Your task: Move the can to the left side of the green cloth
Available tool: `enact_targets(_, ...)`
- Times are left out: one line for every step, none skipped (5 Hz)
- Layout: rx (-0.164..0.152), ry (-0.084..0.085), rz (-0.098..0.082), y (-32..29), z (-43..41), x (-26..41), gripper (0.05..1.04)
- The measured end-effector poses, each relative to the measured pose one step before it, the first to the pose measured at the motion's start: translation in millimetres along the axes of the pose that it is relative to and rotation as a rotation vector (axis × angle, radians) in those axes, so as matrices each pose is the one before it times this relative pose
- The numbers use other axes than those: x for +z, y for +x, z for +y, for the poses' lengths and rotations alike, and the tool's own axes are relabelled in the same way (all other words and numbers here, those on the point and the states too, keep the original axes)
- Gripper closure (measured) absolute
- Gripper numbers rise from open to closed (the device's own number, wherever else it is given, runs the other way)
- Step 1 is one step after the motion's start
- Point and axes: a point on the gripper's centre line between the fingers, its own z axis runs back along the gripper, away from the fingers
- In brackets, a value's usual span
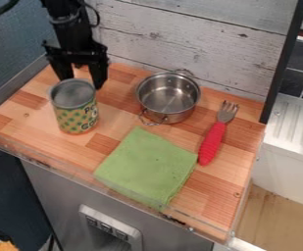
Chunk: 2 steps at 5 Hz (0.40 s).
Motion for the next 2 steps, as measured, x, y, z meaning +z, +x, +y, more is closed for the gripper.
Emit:
enact_targets(0.0012,0.0207,0.0245,-17.40,-0.41,0.31,0.085)
enact_targets(-0.0138,0.0091,0.0447,-15.13,-0.76,-7.31,0.085)
